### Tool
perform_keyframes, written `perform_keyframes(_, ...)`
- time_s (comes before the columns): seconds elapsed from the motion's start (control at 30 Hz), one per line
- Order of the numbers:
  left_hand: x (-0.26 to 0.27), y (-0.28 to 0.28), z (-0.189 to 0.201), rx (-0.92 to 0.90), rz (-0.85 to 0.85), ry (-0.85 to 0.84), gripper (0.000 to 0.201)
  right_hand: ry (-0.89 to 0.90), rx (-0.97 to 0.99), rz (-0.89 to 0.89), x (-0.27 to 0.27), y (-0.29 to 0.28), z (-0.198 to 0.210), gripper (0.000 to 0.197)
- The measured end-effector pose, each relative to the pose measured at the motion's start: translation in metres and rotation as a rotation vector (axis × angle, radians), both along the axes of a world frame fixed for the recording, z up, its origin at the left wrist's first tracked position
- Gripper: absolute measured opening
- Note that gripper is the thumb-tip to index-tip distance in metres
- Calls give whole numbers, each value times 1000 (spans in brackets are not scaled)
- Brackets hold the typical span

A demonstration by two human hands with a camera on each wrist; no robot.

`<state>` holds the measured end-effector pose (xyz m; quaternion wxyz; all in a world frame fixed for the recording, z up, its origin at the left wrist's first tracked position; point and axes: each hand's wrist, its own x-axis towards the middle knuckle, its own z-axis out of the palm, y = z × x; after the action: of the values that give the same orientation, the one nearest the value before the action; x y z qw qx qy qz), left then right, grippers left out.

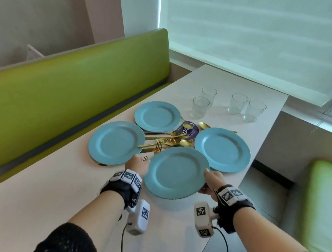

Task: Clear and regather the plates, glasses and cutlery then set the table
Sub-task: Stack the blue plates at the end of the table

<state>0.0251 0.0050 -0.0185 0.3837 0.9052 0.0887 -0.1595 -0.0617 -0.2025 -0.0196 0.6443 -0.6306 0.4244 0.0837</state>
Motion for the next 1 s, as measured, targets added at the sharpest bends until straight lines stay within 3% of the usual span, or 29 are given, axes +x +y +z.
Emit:
perform_keyframes(0.2, 14, -19, 2, -107, 84, 131, 59, -47, -130, 85, 22, -39, 27, 34)
perform_keyframes(0.3, 21, -37, 4, -320, 180, 179, 61, -68, -144, 102, 34, -59, 36, 39)
perform_keyframes(0.43, 30, -63, 17, -651, 359, 229, 46, -95, -4, 30, 48, -86, 40, 25)
perform_keyframes(0.57, 49, -87, 25, -520, 293, 165, 50, -52, -109, 72, 68, -123, 31, 38)
perform_keyframes(0.73, 84, -107, -2, -489, 349, 63, 50, 244, -534, 142, 74, -185, 10, 51)
perform_keyframes(0.83, 81, -115, 15, -462, 389, 70, 49, 365, -541, 144, 74, -206, -6, 56)
perform_keyframes(1.0, 85, -128, 10, -465, 447, 77, 49, 399, -473, 211, 78, -208, -19, 48)
